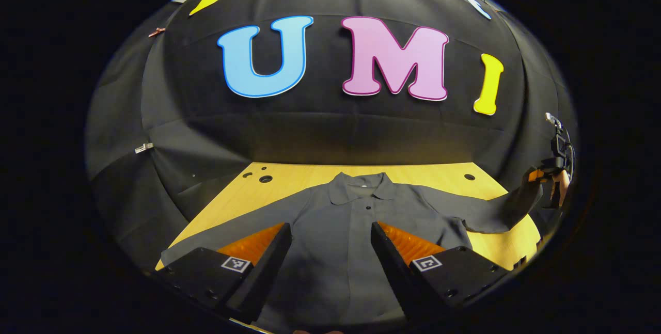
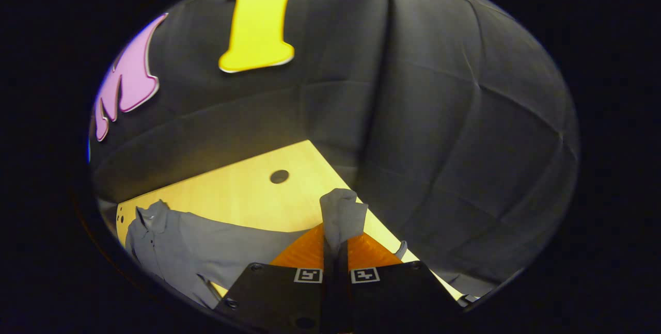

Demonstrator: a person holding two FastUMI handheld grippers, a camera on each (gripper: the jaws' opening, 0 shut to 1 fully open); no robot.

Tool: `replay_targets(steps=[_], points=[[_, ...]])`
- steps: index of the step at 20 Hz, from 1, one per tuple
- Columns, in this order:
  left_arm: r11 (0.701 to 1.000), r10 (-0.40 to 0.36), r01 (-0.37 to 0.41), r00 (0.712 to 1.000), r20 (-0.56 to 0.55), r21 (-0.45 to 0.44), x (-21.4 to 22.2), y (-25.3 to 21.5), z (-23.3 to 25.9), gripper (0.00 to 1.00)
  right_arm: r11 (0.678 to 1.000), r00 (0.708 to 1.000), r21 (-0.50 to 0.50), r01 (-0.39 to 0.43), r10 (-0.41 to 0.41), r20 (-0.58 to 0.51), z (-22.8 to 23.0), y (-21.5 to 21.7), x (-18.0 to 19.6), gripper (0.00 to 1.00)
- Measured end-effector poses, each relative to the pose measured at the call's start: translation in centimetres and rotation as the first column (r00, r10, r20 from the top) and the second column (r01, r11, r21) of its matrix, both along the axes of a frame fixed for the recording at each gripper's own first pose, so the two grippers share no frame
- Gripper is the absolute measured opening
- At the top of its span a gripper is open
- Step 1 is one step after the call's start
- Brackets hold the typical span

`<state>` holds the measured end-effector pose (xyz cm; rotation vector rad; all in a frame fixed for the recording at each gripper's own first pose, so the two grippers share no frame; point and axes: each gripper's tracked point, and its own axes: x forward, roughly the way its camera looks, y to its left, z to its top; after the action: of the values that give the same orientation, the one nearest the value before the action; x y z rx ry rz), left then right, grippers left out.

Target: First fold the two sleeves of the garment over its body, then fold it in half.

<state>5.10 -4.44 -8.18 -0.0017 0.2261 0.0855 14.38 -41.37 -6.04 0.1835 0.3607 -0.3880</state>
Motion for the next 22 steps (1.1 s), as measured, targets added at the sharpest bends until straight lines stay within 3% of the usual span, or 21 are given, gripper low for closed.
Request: replay_targets(steps=[5,9,17,22], points=[[0.998,0.045,-0.045,0.999,-0.017,-0.034,-1.2,2.1,-1.0,0.98,0.988,0.987,0.025,-0.152,0.151,0.054,6.6,4.3,-1.6,0.05],[0.996,0.077,-0.078,0.997,-0.023,-0.044,-1.6,3.6,-1.4,0.98,0.953,0.952,-0.012,-0.303,0.303,0.04,9.6,7.0,-3.4,0.05],[0.986,0.158,-0.16,0.986,-0.05,-0.041,-3.9,7.0,-2.1,0.98,0.837,0.838,-0.036,-0.546,0.545,-0.018,16.5,12.7,-7.7,0.05],[0.972,0.222,-0.227,0.971,-0.087,-0.053,-6.1,9.5,-3.2,0.98,0.752,0.752,-0.026,-0.658,0.657,-0.048,18.0,17.6,-9.6,0.05]])
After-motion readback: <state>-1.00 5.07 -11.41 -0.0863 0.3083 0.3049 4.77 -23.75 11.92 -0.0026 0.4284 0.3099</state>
